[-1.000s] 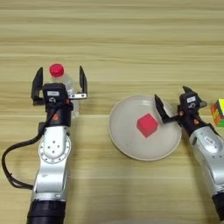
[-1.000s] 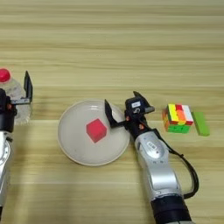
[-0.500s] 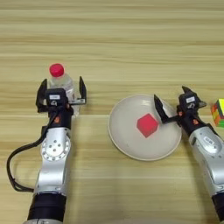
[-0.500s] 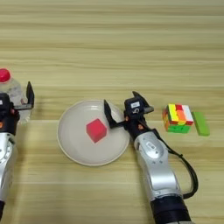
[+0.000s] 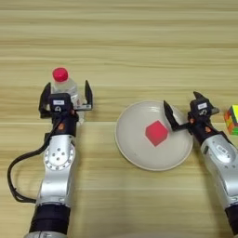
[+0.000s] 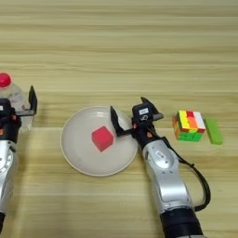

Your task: Move the objects on the table

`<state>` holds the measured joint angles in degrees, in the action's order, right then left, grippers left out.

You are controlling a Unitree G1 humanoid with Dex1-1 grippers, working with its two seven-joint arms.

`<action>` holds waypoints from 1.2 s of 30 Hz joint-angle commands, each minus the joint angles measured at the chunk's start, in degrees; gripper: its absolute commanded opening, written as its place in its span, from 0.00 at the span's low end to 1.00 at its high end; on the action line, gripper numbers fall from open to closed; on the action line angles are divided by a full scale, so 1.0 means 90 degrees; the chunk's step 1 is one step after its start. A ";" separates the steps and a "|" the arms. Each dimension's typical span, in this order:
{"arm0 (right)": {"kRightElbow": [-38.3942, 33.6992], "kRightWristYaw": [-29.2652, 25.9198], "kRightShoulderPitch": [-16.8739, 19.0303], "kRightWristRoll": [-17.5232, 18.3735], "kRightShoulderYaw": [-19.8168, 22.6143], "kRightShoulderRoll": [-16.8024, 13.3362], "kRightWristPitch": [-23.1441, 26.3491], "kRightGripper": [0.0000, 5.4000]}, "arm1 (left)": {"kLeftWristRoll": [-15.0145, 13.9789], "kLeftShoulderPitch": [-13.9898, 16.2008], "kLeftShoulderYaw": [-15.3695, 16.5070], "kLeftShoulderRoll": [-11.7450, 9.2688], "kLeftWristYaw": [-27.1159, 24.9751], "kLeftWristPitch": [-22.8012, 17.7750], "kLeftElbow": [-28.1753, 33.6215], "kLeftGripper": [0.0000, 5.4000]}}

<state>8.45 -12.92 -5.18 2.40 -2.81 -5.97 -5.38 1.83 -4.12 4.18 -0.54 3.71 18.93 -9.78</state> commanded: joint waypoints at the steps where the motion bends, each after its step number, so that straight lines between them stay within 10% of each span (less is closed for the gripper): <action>1: 0.0059 0.0003 -0.0011 0.0006 0.0007 0.0020 -0.0014 1.00 | -0.0076 -0.0049 -0.0010 0.0018 -0.0035 0.0078 0.0024 0.96; 27: -0.0023 0.0019 -0.0003 -0.0012 -0.0009 0.0025 -0.0022 1.00 | -0.0212 -0.0074 -0.0054 -0.0020 -0.0228 0.0184 -0.0145 0.56; 36: -0.0730 -0.0530 0.0305 0.0128 -0.0502 0.0020 -0.0164 1.00 | -0.0191 0.0354 -0.0351 0.0007 -0.0379 -0.0138 0.1322 0.55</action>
<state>4.27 -15.98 -3.32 2.56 -6.00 -5.98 -6.78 -0.18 -0.83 1.83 -0.60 0.80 18.38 -2.35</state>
